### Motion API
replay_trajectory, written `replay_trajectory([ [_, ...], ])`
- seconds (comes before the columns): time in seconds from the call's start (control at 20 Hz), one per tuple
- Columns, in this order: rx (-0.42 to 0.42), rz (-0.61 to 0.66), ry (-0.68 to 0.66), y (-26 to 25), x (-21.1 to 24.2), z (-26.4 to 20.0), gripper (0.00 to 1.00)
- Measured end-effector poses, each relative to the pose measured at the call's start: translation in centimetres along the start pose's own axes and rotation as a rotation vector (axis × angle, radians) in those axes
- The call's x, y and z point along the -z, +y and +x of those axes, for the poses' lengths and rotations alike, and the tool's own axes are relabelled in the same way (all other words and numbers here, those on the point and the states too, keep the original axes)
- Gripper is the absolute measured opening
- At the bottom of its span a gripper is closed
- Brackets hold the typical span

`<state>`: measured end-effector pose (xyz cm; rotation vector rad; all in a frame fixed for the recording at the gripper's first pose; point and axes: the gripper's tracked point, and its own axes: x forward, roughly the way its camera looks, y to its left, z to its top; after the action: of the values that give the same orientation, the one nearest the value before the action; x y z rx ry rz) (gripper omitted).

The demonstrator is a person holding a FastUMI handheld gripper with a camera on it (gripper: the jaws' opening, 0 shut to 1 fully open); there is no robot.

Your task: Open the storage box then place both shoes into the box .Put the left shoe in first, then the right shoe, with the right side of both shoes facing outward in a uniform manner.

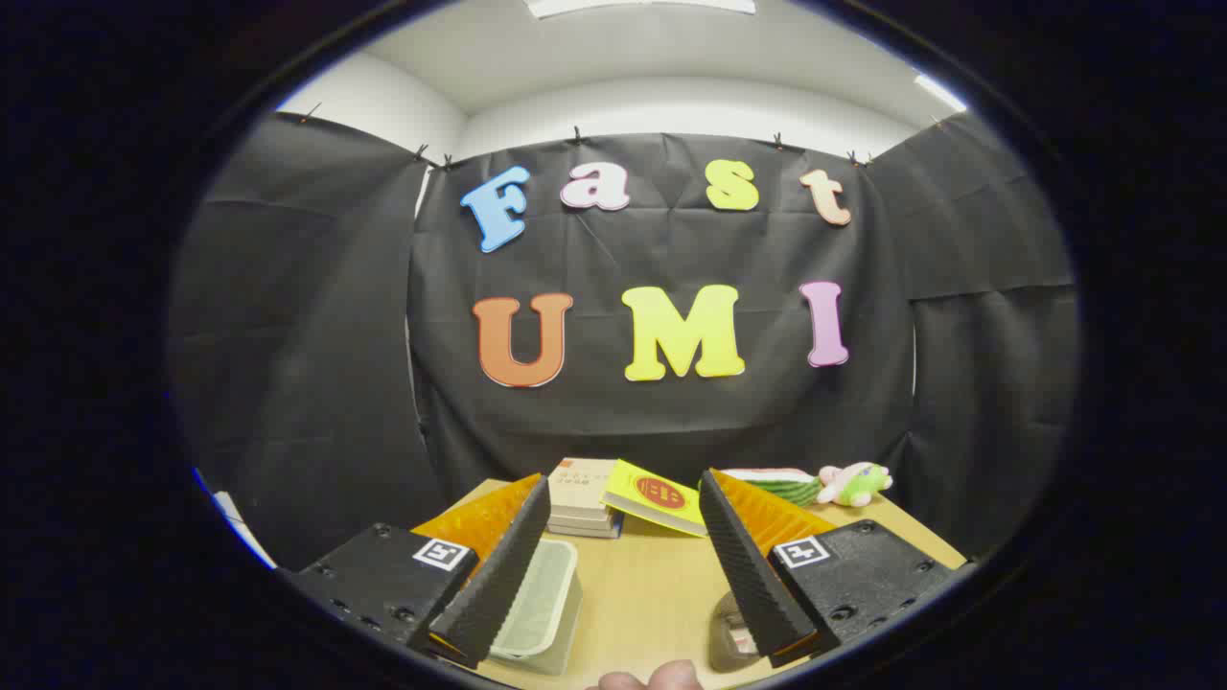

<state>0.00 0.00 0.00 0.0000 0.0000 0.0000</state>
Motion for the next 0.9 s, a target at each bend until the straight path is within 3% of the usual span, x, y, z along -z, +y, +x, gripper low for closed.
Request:
replay_trajectory([
  [0.5,0.023,0.002,0.028,-1.5,0.8,-0.1,1.00],
  [0.9,-0.009,0.013,0.089,-0.6,2.0,0.3,1.00],
])
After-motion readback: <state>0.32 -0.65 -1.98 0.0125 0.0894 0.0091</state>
